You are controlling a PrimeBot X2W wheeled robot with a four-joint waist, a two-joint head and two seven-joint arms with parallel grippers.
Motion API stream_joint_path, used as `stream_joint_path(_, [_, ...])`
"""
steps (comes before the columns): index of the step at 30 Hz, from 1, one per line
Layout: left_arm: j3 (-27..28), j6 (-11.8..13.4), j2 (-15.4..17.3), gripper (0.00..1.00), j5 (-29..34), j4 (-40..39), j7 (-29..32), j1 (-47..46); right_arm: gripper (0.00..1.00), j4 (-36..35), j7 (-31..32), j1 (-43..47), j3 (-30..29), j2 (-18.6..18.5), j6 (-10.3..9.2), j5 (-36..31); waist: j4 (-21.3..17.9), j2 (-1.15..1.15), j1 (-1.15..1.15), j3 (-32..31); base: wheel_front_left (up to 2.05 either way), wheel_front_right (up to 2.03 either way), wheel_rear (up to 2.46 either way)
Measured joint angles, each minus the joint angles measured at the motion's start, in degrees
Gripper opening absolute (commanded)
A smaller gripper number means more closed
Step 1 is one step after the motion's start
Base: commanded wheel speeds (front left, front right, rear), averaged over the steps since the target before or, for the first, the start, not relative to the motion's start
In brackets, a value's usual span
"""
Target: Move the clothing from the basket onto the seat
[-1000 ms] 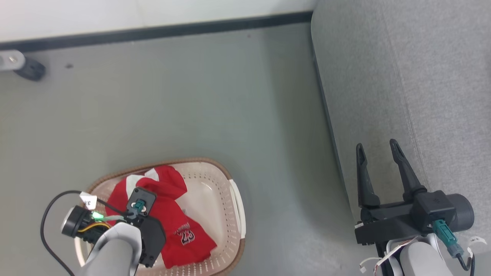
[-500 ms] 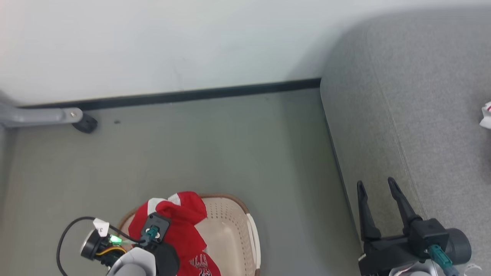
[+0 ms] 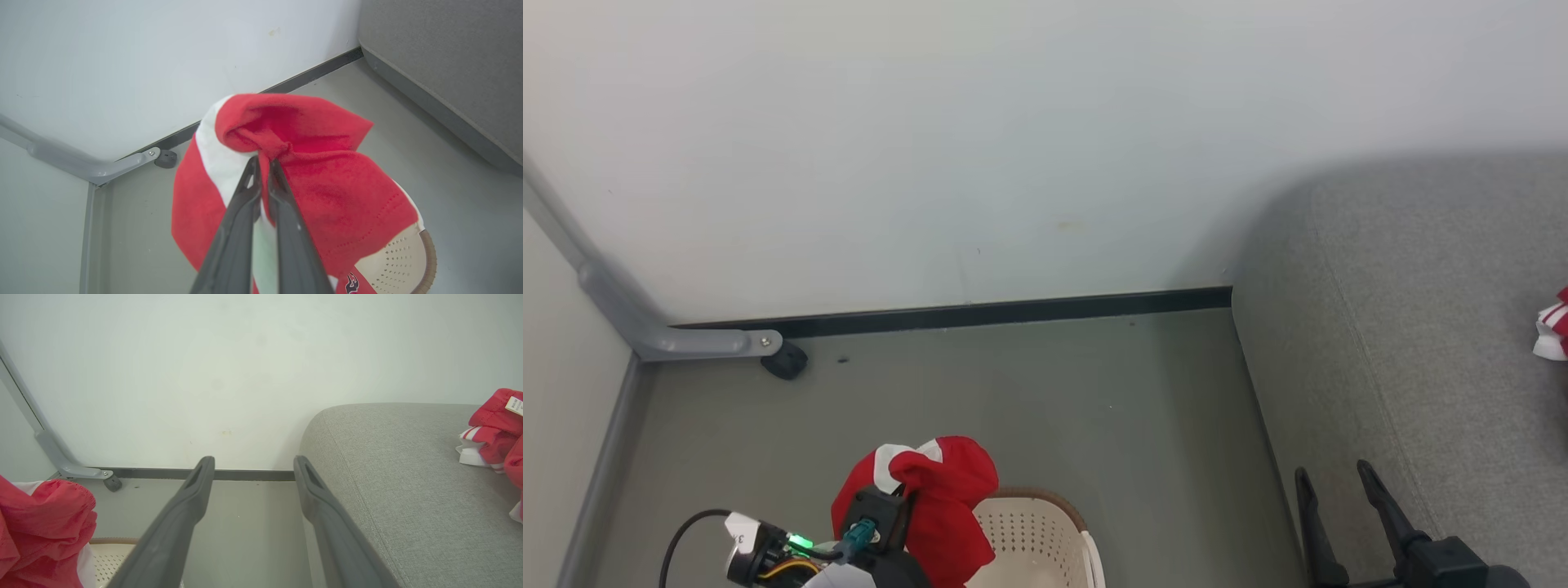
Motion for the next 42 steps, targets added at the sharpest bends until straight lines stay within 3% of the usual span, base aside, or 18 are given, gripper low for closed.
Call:
stream_joint_path(10, [2.22,0.21,-0.13,0.0,-3.08,-9.18,-0.02,6.08,1.0,-1.07,0.0,4.53,-0.36,-0.77,0.55,0.4,2.05,0.0,0.0,-5.14,0.0,0.0,0.0])
stream_joint_path(27, [4.72,4.14,-0.12,0.0,-4.87,-27.05,-0.04,13.31,1.0,-5.05,0.0,6.55,1.04,-0.67,2.19,0.45,5.51,0.01,0.0,-8.77,0.0,0.0,0.0])
stream_joint_path(35, [3.9,4.12,-0.02,0.0,-4.86,-34.22,-0.04,15.93,1.0,-5.88,0.0,6.7,1.64,-0.58,2.57,0.45,5.78,0.01,0.01,-8.84,0.0,0.0,0.0])
stream_joint_path(42, [2.87,3.55,0.01,0.0,-4.72,-41.24,-0.05,15.95,1.0,-6.02,0.0,7.29,4.77,-0.37,4.05,0.05,5.85,0.01,0.01,-8.4,0.0,0.0,0.0])
